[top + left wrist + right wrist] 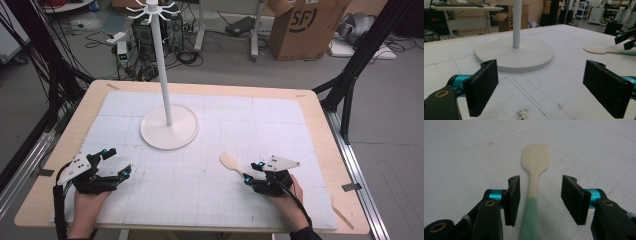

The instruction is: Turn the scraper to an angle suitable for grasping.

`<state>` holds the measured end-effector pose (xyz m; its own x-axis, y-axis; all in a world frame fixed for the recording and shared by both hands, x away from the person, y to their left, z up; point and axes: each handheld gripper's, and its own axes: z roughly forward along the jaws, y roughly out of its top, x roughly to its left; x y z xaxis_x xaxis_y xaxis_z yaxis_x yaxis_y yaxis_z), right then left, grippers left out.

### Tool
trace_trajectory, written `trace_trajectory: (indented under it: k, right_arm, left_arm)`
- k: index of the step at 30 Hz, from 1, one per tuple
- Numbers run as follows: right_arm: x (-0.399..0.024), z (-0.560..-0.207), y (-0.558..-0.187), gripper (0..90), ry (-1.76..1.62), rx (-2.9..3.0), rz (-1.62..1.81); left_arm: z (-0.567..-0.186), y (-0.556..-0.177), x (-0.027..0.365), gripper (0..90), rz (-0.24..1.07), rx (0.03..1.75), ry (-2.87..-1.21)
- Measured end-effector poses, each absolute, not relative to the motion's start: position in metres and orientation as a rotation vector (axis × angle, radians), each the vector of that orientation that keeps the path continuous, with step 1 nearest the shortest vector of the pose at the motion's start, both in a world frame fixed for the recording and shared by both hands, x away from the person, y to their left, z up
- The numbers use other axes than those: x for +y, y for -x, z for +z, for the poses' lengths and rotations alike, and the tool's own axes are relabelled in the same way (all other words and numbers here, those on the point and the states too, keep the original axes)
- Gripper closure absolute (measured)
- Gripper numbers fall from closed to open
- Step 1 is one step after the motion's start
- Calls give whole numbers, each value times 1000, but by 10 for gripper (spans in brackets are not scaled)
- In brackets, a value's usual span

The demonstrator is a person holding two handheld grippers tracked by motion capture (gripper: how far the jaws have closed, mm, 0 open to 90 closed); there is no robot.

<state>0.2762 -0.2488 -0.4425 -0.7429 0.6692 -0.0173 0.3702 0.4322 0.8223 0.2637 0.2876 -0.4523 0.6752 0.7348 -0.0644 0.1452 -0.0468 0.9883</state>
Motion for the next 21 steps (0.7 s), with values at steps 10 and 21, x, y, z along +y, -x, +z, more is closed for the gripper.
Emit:
trace_trajectory:
  k: [10,21]
  right_arm:
    - [-240,-450,-277,660,-901,2423,1113]
    - [-233,-450,-282,723,-923,2426,1113]
  left_arm:
    - [-452,-264,287,136,562,746,-1576]
    - [-452,-264,287,136,563,748,-1577]
